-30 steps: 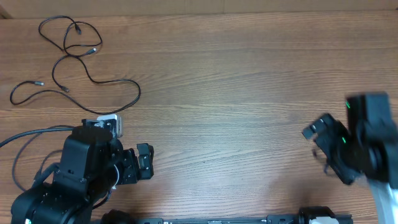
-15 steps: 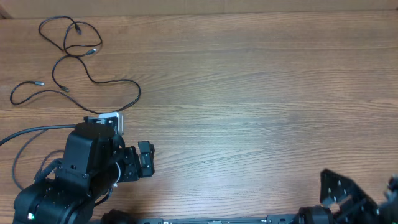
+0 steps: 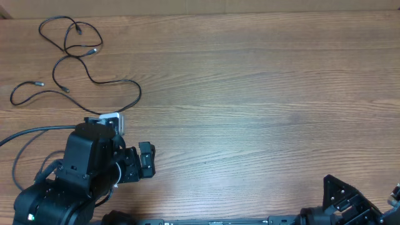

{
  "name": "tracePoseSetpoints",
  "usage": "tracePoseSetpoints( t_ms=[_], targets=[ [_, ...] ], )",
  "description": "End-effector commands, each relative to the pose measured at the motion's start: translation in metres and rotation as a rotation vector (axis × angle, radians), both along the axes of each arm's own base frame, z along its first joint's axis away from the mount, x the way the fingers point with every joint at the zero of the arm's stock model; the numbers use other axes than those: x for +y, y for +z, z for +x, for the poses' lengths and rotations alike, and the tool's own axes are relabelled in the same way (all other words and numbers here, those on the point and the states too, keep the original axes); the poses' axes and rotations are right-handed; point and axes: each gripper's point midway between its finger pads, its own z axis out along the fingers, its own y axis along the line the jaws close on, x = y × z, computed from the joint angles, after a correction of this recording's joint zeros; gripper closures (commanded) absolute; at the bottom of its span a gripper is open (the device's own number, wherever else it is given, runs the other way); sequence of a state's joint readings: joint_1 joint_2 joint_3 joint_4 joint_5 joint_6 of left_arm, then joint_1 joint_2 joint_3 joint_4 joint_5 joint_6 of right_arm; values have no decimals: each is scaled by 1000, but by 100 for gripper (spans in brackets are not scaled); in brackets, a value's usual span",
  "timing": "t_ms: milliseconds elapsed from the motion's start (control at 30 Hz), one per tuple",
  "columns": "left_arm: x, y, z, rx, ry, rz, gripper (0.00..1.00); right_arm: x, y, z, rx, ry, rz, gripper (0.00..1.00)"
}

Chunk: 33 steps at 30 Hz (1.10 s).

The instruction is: Untangle cables

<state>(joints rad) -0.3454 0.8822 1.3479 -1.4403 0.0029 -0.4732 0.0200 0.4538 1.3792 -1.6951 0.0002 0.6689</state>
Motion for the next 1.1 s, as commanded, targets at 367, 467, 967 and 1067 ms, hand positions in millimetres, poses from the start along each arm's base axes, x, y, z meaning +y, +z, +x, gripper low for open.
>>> tracePoseSetpoints(
  t_ms=[367, 467, 967, 1067],
  targets=[
    [2, 0, 2, 0, 23, -1, 0, -13, 5, 0, -19, -49, -56, 0],
    [2, 0, 2, 0, 23, -1, 0, -19, 4, 0, -14, -77, -85, 0],
    [2, 0, 2, 0, 23, -1, 0, 28, -23, 85, -310, 428, -366, 0],
    [2, 0, 2, 0, 23, -1, 1, 28, -30, 98, -377, 418, -380, 0]
  ],
)
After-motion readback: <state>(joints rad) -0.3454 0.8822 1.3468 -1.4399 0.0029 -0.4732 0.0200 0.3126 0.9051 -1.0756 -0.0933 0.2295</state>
